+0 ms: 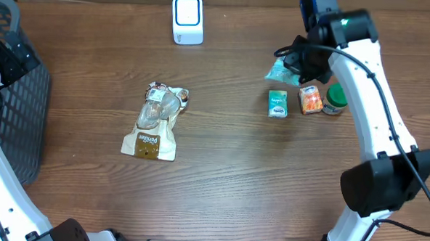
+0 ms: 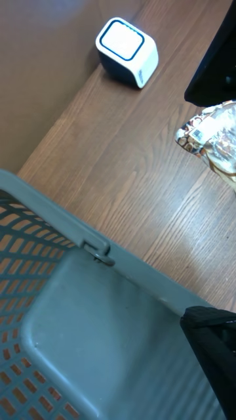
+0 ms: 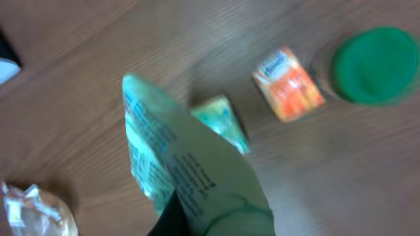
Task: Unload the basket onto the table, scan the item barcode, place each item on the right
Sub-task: 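Place large wipes pack beside scanned items at right and release, then move right gripper back toward mushroom bag at centre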
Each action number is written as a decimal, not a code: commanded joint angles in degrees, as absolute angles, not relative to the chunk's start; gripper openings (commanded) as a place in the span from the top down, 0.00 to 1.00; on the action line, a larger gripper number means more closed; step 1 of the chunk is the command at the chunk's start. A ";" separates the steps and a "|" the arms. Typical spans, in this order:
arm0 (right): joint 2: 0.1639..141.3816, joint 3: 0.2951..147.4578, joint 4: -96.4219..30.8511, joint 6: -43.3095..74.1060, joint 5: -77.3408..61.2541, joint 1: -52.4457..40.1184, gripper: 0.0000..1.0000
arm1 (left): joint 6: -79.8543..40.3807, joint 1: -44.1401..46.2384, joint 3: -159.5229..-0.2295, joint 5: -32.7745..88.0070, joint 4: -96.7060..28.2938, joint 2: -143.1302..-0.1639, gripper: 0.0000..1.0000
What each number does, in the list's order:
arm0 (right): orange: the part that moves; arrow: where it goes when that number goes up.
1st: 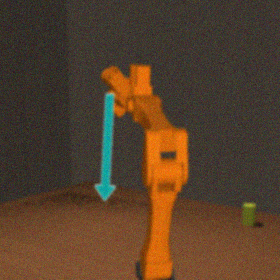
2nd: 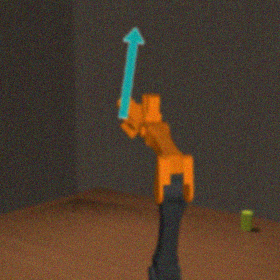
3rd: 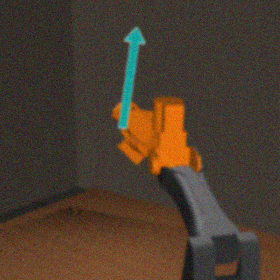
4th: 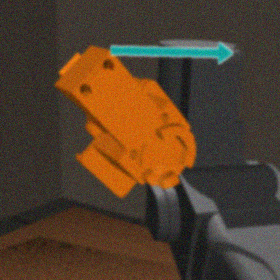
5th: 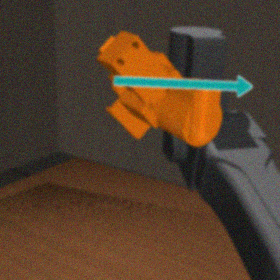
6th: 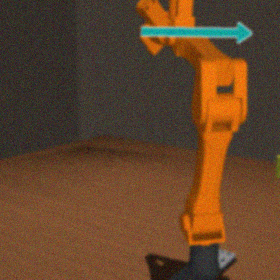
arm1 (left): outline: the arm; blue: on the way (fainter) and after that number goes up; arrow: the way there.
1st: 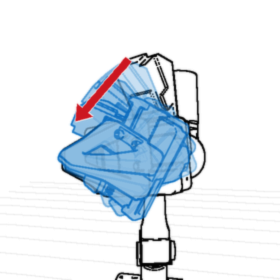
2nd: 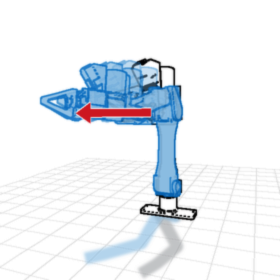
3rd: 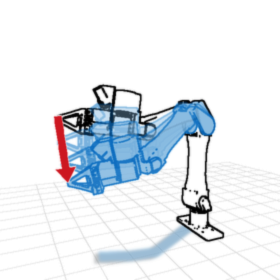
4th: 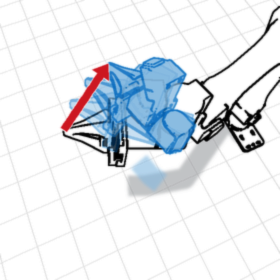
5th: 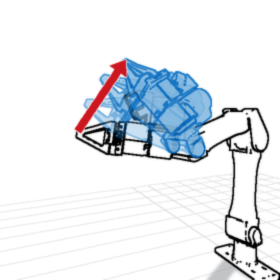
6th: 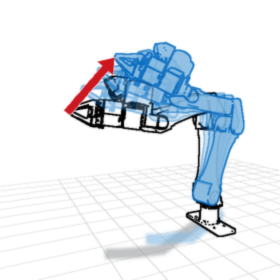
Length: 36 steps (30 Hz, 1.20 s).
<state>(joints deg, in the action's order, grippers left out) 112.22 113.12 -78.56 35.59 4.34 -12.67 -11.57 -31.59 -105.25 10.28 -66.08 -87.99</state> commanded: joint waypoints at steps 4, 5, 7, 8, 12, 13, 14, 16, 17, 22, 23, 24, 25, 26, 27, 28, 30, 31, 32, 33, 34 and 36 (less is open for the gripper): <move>112.05 102.74 -72.14 35.51 3.70 -10.09 0.96 | -10.46 -31.48 -105.47 10.09 -65.82 -87.74 0.00; 112.05 101.73 -71.24 35.53 3.73 -9.91 0.96 | -10.46 -31.48 -105.47 10.09 -65.82 -87.74 0.01; 112.12 98.87 -68.36 35.53 3.73 -9.54 0.96 | -10.46 -31.48 -105.47 10.09 -65.82 -87.74 0.00; 112.12 98.28 -67.72 35.53 3.73 -9.54 0.96 | -10.46 -31.48 -105.47 10.09 -65.82 -87.74 0.00; 112.12 96.60 -65.95 34.09 3.73 -9.56 0.96 | -10.46 -31.48 -105.47 10.09 -65.82 -87.74 0.00; 112.18 96.53 -65.89 34.02 3.77 -9.56 0.96 | -10.46 -31.48 -105.47 10.09 -65.82 -87.74 0.00; 112.20 96.42 -65.71 33.85 3.75 -9.56 0.96 | -10.46 -31.48 -105.47 10.09 -65.82 -87.74 0.01; 112.20 96.38 -65.30 31.81 3.75 -9.56 0.95 | -10.46 -31.48 -105.47 10.09 -65.82 -87.74 0.00; 112.20 96.38 -65.19 31.18 3.75 -9.56 0.95 | -10.46 -31.48 -105.47 10.09 -65.82 -87.74 0.00; 112.20 96.38 -65.21 27.99 4.69 -9.54 0.65 | -10.46 -31.48 -105.47 10.09 -65.82 -87.74 0.00; 112.20 96.38 -65.34 28.01 5.93 -9.52 0.59 | -10.46 -31.48 -105.47 10.09 -65.82 -87.74 0.01; 112.20 96.38 -65.43 28.01 7.18 -9.50 0.55 | -10.46 -31.48 -105.47 10.09 -65.82 -87.74 0.00; 112.20 96.40 -65.45 28.01 10.37 -9.37 0.47 | -10.46 -31.48 -105.47 10.09 -65.82 -87.74 0.01; 112.20 96.40 -65.43 27.99 12.12 -9.19 0.45 | -10.46 -31.48 -105.47 10.09 -65.82 -87.74 0.01; 112.20 96.66 -65.41 28.01 13.50 -8.82 0.44 | -10.46 -31.48 -105.47 10.09 -65.82 -87.74 0.00; 112.20 97.12 -65.43 28.01 13.41 -8.51 0.44 | -10.46 -31.48 -105.47 10.09 -65.82 -87.74 0.00; 112.20 98.32 -65.45 27.97 12.53 -8.27 0.44 | -10.46 -31.48 -105.47 10.09 -65.82 -87.74 0.00; 112.14 99.35 -65.82 27.92 11.62 -8.27 0.44 | -10.46 -31.48 -105.47 10.09 -65.82 -87.74 0.01; 112.09 100.14 -66.17 27.51 10.76 -8.27 0.44 | -10.46 -31.48 -105.47 10.09 -65.82 -87.74 0.00; 112.07 101.25 -66.54 26.41 9.06 -8.34 0.44 | -10.46 -31.48 -105.47 10.09 -65.82 -87.74 0.00; 111.92 102.50 -66.78 25.32 6.09 -8.64 0.44 | -10.46 -31.48 -105.47 10.09 -65.82 -87.74 0.00; 111.77 103.81 -66.46 24.56 0.45 -9.32 0.47 | -10.46 -31.48 -105.47 10.09 -65.82 -87.74 0.00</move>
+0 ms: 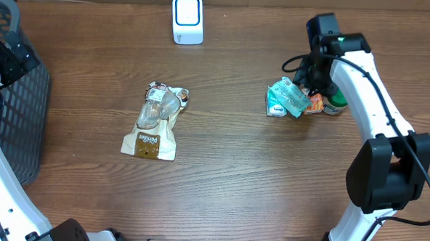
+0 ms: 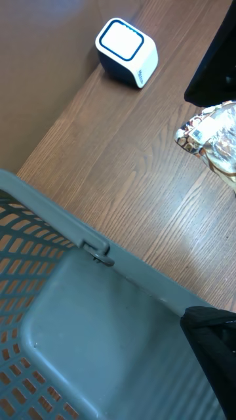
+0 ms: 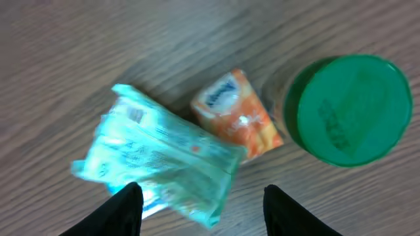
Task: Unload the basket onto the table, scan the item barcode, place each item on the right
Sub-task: 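Move right gripper back toward mushroom bag at centre, then grasp top of clear mushroom snack bag with right gripper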
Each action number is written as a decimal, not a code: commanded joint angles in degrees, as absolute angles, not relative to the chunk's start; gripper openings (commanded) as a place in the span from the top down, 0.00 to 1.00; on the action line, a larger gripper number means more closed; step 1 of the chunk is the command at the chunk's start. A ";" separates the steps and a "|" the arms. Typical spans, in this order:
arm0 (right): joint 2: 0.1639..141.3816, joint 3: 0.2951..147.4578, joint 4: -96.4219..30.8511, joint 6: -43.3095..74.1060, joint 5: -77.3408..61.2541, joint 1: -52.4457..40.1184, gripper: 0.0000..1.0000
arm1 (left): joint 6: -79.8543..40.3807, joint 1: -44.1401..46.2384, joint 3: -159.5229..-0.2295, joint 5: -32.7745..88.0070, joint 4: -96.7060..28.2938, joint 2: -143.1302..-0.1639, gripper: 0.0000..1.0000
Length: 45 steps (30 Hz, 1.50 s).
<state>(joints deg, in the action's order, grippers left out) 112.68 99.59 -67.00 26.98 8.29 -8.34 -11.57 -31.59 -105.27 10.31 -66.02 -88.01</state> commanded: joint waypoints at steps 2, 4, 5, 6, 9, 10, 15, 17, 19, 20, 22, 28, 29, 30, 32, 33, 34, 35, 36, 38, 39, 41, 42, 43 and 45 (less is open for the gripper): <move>111.77 104.16 -65.06 23.00 -5.56 -10.24 0.48 | -10.46 -31.48 -105.47 10.09 -65.82 -87.74 0.00; 111.94 103.74 -62.19 22.35 -13.10 -12.03 0.48 | -10.46 -31.48 -105.47 10.11 -65.82 -87.74 0.00; 111.96 103.18 -60.62 22.41 -15.18 -12.91 0.51 | -10.46 -31.48 -105.47 10.09 -65.82 -87.74 0.00; 112.01 102.69 -59.44 22.44 -16.58 -13.65 0.52 | -10.46 -31.48 -105.47 10.09 -65.82 -87.74 0.00; 112.79 100.75 -55.33 23.83 -19.25 -17.67 0.54 | -10.46 -31.48 -105.47 10.09 -65.82 -87.74 0.01; 113.65 99.77 -53.91 27.14 -19.40 -20.21 0.52 | -10.46 -31.48 -105.47 10.09 -65.84 -87.74 0.01; 117.16 98.45 -50.98 33.30 -19.66 -26.68 0.26 | -10.46 -31.48 -105.47 10.09 -65.82 -87.74 0.00; 118.89 98.45 -49.82 34.63 -19.66 -29.02 0.18 | -10.46 -31.48 -105.47 10.09 -65.82 -87.74 0.00; 120.51 98.45 -48.71 36.38 -19.88 -31.14 0.13 | -10.46 -31.48 -105.47 10.09 -65.82 -87.74 0.00; 121.30 98.45 -47.97 37.19 -20.18 -32.29 0.12 | -10.46 -31.48 -105.47 10.09 -65.82 -87.74 0.00; 122.61 98.45 -46.22 38.04 -20.78 -34.22 0.12 | -10.46 -31.48 -105.47 10.09 -65.82 -87.74 0.01; 126.02 98.45 -40.77 38.19 -21.10 -38.83 0.15 | -10.46 -31.48 -105.47 10.09 -65.82 -87.74 0.01; 126.37 98.45 -40.10 38.19 -21.08 -39.38 0.17 | -10.46 -31.48 -105.47 10.09 -65.82 -87.74 0.00; 127.11 98.45 -39.13 38.19 -21.08 -40.01 0.19 | -10.46 -31.48 -105.47 10.09 -65.82 -87.74 0.01; 128.66 98.45 -37.21 38.24 -21.04 -41.34 0.20 | -10.46 -31.48 -105.47 10.09 -65.82 -87.74 0.00; 129.34 98.45 -36.58 38.52 -21.02 -41.69 0.20 | -10.46 -31.48 -105.47 10.09 -65.82 -87.74 0.00; 129.88 98.45 -36.18 39.16 -20.88 -41.95 0.20 | -10.46 -31.48 -105.47 10.09 -65.82 -87.74 0.00; 130.45 98.45 -35.81 39.70 -20.86 -42.13 0.19 | -10.46 -31.48 -105.47 10.09 -65.82 -87.74 0.00; 131.13 98.45 -35.38 40.47 -20.86 -42.28 0.19 | -10.46 -31.48 -105.47 10.09 -65.82 -87.74 0.00; 132.05 98.45 -34.85 40.97 -21.12 -42.33 0.18 | -10.46 -31.48 -105.47 10.09 -65.82 -87.74 0.00; 132.66 98.45 -34.48 41.23 -21.12 -42.37 0.17 | -10.46 -31.48 -105.47 10.09 -65.82 -87.74 0.01; 133.01 98.43 -34.06 42.11 -21.12 -42.37 0.16 | -10.46 -31.48 -105.47 10.09 -65.82 -87.74 0.00; 133.12 98.43 -33.63 42.17 -21.10 -42.39 0.16 | -10.46 -31.48 -105.47 10.09 -65.82 -87.74 0.00; 133.12 98.41 -33.23 42.17 -21.06 -42.52 0.16 | -10.46 -31.48 -105.47 10.09 -65.82 -87.74 0.00; 133.60 98.28 -31.94 42.06 -20.18 -43.16 0.16 | -10.46 -31.48 -105.47 10.09 -65.82 -87.74 0.00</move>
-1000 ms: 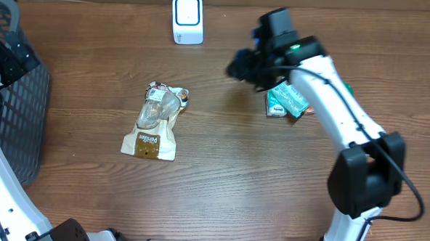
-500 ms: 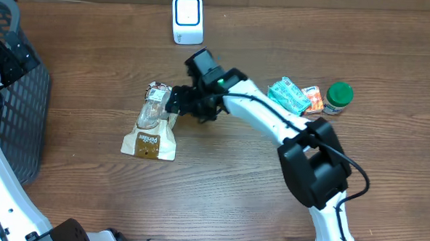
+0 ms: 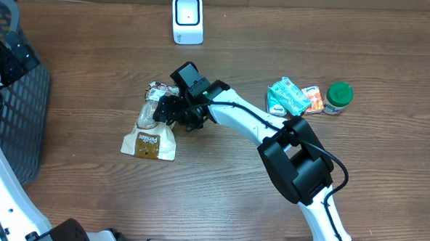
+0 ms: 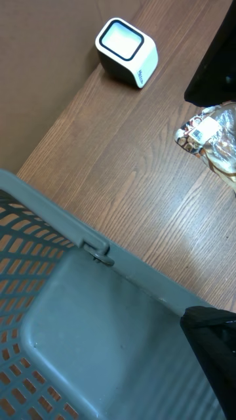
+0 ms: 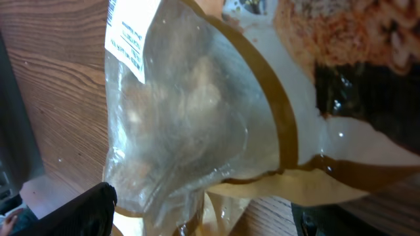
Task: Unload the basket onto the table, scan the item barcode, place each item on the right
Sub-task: 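Grasp top of clear mushroom snack bag with right gripper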
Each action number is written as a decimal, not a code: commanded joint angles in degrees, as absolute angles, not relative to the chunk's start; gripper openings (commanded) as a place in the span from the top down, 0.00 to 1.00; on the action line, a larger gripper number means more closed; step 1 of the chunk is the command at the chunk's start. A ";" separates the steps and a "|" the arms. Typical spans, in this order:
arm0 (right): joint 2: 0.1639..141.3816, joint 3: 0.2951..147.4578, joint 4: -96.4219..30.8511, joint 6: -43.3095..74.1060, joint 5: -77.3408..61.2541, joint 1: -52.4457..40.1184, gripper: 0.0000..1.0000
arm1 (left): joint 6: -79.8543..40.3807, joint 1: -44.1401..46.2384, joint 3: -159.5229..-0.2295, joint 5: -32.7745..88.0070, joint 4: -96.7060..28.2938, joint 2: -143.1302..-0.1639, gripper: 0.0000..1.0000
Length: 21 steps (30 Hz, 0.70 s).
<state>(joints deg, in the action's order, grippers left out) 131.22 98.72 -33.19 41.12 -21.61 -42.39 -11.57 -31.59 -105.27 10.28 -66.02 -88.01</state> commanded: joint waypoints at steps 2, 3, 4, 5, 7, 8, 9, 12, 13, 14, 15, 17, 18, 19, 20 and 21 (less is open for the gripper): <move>134.37 98.19 -31.07 42.02 -19.53 -43.86 0.17 | -10.46 -31.48 -105.47 10.09 -65.82 -87.74 0.01; 134.85 98.19 -30.59 42.02 -19.57 -44.38 0.17 | -10.46 -31.48 -105.47 10.09 -65.82 -87.74 0.01; 135.59 98.19 -30.17 42.04 -19.62 -44.82 0.20 | -10.46 -31.48 -105.47 10.09 -65.82 -87.74 0.00; 136.00 98.19 -30.00 42.06 -19.62 -45.36 0.22 | -10.46 -31.48 -105.47 10.09 -65.82 -87.74 0.00; 136.99 98.19 -29.80 42.15 -19.62 -46.24 0.25 | -10.46 -31.48 -105.47 10.09 -65.82 -87.74 0.01; 137.34 98.19 -29.78 42.24 -19.59 -46.52 0.29 | -10.46 -31.48 -105.47 10.09 -65.82 -87.74 0.00; 137.40 98.19 -29.87 42.24 -19.62 -46.59 0.35 | -10.46 -31.48 -105.47 10.09 -65.84 -87.74 0.00; 137.40 98.19 -30.15 42.22 -19.62 -46.44 0.55 | -10.46 -31.48 -105.47 10.09 -65.84 -87.74 0.00; 137.40 98.19 -30.33 42.22 -19.62 -46.37 0.64 | -10.46 -31.48 -105.47 10.09 -65.82 -87.74 0.01; 137.40 98.19 -30.50 42.22 -19.64 -46.24 0.70 | -10.46 -31.48 -105.47 10.09 -65.82 -87.74 0.00; 137.38 98.19 -31.00 42.19 -19.90 -45.89 0.78 | -10.46 -31.48 -105.47 10.09 -65.84 -87.74 0.01; 137.38 98.19 -31.88 42.15 -20.67 -45.21 0.89 | -10.46 -31.48 -105.47 10.09 -65.82 -87.74 0.00; 137.38 98.19 -32.42 41.95 -21.21 -44.75 0.95 | -10.46 -31.48 -105.47 10.09 -65.82 -87.74 0.00; 137.38 98.21 -33.15 41.95 -21.56 -44.23 0.96 | -10.46 -31.48 -105.47 10.09 -65.82 -87.74 0.00; 137.38 98.21 -33.56 41.67 -22.24 -43.66 0.96 | -10.46 -31.48 -105.47 10.09 -65.82 -87.74 0.00; 137.34 98.24 -33.71 40.23 -23.64 -43.03 0.96 | -10.46 -31.48 -105.47 10.09 -65.82 -87.74 0.00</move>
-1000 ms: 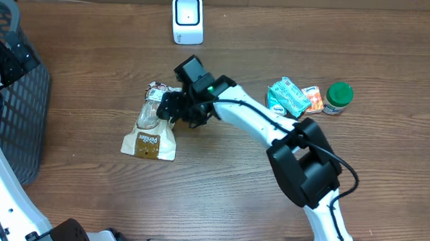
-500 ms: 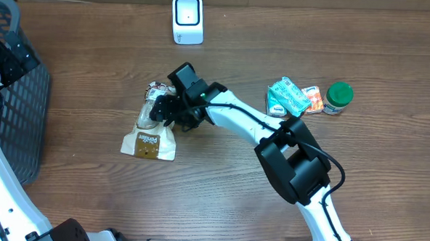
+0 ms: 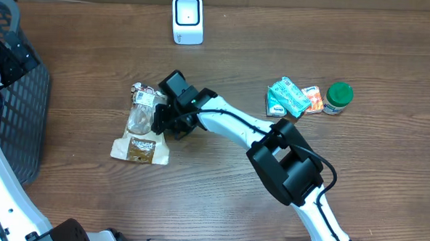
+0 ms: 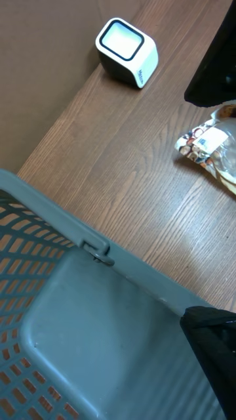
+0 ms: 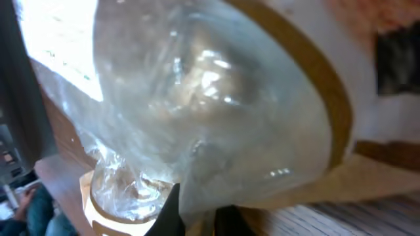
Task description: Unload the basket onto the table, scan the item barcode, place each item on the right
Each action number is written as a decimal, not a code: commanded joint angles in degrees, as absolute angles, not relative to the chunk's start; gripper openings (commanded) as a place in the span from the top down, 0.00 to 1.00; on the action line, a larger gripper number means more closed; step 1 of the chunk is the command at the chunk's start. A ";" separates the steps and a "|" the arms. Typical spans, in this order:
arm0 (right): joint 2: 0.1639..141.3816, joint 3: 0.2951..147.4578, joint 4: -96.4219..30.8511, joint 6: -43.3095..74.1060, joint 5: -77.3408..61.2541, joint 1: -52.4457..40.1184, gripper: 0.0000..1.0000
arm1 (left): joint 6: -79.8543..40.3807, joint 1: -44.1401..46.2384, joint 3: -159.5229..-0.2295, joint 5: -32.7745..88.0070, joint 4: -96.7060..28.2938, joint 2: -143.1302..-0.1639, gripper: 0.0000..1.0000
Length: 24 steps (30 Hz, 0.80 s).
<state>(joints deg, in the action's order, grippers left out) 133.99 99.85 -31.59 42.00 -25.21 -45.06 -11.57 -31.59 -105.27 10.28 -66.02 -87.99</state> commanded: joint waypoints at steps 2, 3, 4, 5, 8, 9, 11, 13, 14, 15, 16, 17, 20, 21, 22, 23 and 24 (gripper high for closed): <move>137.10 98.43 -33.82 35.66 -28.21 -41.23 0.96 | -10.46 -31.48 -105.47 10.09 -65.82 -87.74 0.00; 136.84 98.83 -34.72 32.86 -31.03 -39.83 0.96 | -10.46 -31.48 -105.47 10.09 -65.82 -87.74 0.01; 136.57 99.33 -35.94 31.46 -32.01 -38.96 0.96 | -10.46 -31.48 -105.47 10.09 -65.82 -87.74 0.00; 136.20 100.07 -37.98 29.39 -32.82 -37.87 0.96 | -10.46 -31.48 -105.47 10.09 -65.82 -87.74 0.00; 134.50 102.52 -46.02 19.38 -33.78 -34.33 0.96 | -10.46 -31.48 -105.47 10.09 -65.82 -87.74 0.00; 134.02 102.87 -47.94 16.12 -33.74 -33.61 0.96 | -10.46 -31.48 -105.47 10.09 -65.82 -87.74 0.01; 132.35 103.26 -53.47 6.37 -32.29 -31.55 0.94 | -10.46 -31.48 -105.47 10.09 -65.82 -87.74 0.00; 132.00 103.26 -55.68 3.75 -29.89 -30.89 0.88 | -10.46 -31.48 -105.47 10.09 -65.82 -87.74 0.01; 131.98 103.26 -56.45 3.73 -28.16 -30.70 0.83 | -10.46 -31.48 -105.47 10.09 -65.82 -87.74 0.00; 131.98 103.26 -57.23 3.73 -26.61 -30.55 0.80 | -10.46 -31.48 -105.47 10.09 -65.82 -87.74 0.01; 131.98 103.26 -57.84 3.70 -25.65 -30.41 0.75 | -10.46 -31.48 -105.47 10.09 -65.82 -87.74 0.00; 131.87 103.28 -58.33 3.70 -25.50 -30.24 0.69 | -10.46 -31.48 -105.47 10.09 -65.82 -87.74 0.00; 131.20 104.22 -60.40 3.81 -25.56 -29.45 0.55 | -10.46 -31.48 -105.47 10.09 -65.82 -87.74 0.01; 130.76 105.03 -61.54 4.34 -25.54 -29.08 0.51 | -10.46 -31.48 -105.47 10.09 -65.82 -87.74 0.00; 130.39 105.73 -62.46 4.71 -25.56 -28.69 0.48 | -10.46 -31.48 -105.47 10.09 -65.82 -87.74 0.00; 129.78 106.54 -63.53 4.71 -25.76 -28.21 0.47 | -10.46 -31.48 -105.47 10.09 -65.82 -87.74 0.00; 129.36 107.04 -64.23 4.86 -25.76 -27.81 0.46 | -10.46 -31.48 -105.47 10.09 -65.82 -87.74 0.00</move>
<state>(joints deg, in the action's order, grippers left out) 133.16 104.20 -63.18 5.45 -28.08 -29.67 -11.57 -31.59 -105.27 10.28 -66.02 -88.01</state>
